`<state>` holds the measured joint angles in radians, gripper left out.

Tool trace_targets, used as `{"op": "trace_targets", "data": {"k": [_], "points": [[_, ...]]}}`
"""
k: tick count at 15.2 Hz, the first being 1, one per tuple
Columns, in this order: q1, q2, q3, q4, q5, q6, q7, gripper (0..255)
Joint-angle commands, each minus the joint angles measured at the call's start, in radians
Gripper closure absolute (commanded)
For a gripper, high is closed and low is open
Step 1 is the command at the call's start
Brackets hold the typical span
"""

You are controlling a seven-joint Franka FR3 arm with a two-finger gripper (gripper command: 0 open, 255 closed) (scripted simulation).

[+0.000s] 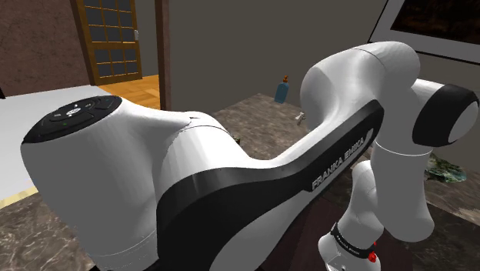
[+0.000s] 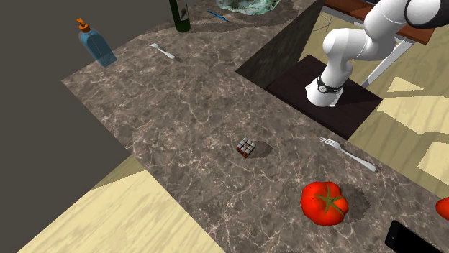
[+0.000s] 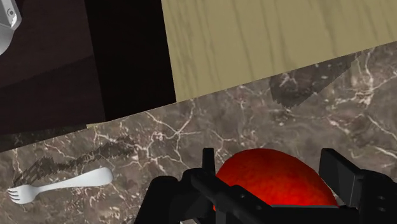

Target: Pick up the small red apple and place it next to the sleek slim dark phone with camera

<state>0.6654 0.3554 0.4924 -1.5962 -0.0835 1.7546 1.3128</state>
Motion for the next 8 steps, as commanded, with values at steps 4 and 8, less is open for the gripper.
{"op": "trace_targets", "data": {"k": [4,8], "points": [[0.002,0.017,-0.004,-0.043,-0.009,0.06,0.003,255],[0.003,0.034,-0.008,-0.076,-0.017,0.107,0.006,255]]}}
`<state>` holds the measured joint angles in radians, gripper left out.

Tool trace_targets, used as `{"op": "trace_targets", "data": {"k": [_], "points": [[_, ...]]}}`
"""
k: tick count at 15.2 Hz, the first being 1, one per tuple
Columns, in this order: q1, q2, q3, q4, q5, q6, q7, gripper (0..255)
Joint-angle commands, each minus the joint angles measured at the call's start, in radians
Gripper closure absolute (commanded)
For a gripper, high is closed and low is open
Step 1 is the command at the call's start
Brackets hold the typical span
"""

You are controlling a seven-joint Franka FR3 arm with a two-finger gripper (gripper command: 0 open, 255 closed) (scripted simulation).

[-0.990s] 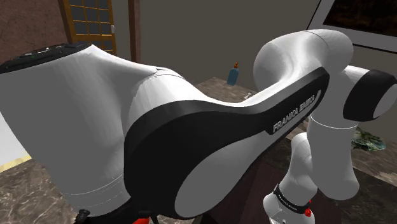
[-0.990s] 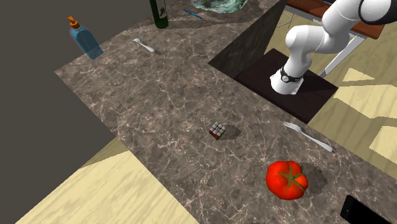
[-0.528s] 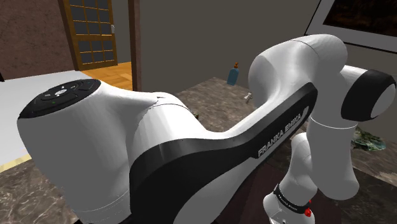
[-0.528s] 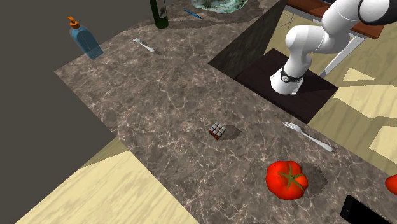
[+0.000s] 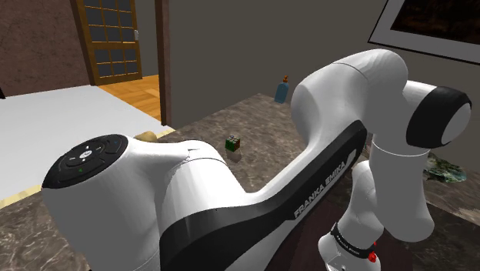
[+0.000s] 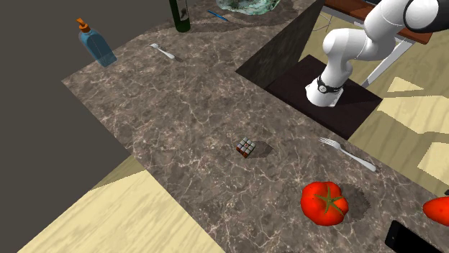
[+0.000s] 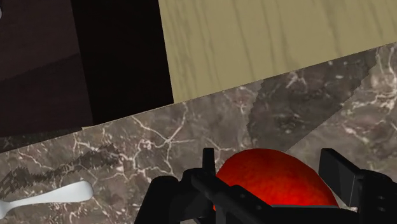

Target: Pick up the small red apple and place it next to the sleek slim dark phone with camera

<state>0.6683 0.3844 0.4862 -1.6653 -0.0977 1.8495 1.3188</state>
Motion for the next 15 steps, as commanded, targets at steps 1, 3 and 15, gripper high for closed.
{"op": "trace_targets", "data": {"k": [1,3,15], "points": [[0.001,0.011,-0.003,-0.018,-0.006,0.029,0.001,255],[0.001,0.011,-0.003,-0.018,-0.006,0.029,0.001,255],[0.001,0.011,-0.003,-0.018,-0.006,0.029,0.001,0]]}}
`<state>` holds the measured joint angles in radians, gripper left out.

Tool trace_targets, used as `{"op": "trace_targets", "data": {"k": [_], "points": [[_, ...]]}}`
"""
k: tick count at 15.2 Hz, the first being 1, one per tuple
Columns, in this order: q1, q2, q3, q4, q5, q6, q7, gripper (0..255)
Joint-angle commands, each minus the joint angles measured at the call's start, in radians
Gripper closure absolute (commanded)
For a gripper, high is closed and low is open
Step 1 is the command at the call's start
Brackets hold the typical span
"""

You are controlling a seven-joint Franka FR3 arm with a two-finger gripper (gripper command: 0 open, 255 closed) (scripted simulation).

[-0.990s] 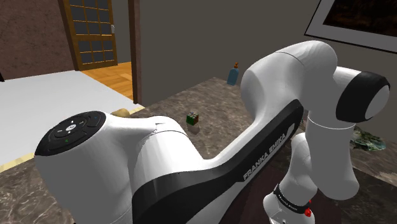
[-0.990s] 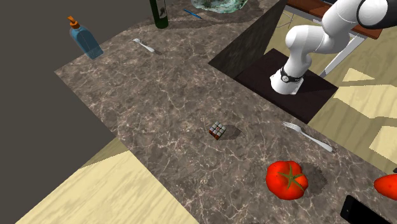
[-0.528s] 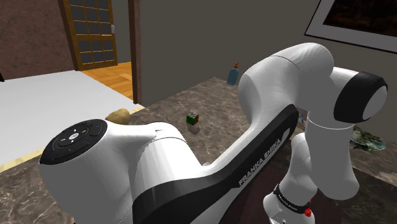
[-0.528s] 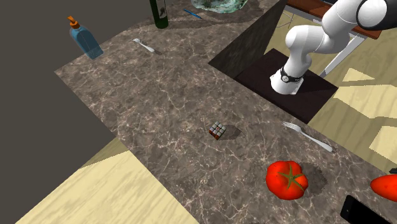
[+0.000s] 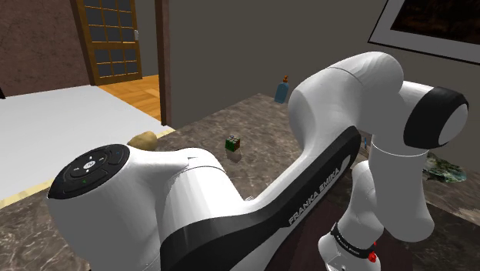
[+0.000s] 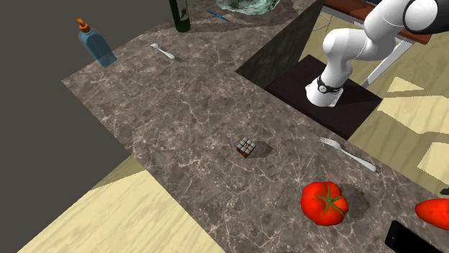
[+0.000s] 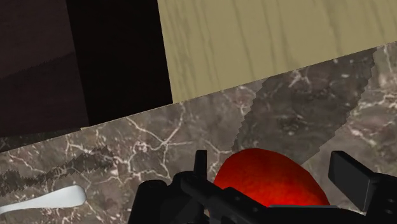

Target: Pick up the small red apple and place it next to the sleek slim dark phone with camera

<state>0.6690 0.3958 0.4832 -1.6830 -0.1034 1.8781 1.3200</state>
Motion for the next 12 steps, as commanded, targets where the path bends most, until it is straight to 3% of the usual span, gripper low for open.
{"op": "trace_targets", "data": {"k": [1,4,12], "points": [[0.0,-0.004,0.001,0.029,0.003,-0.032,-0.002,0],[0.004,-0.007,0.004,0.119,0.007,-0.125,-0.005,0],[0.004,-0.007,0.004,0.119,0.007,-0.125,-0.005,0]]}}
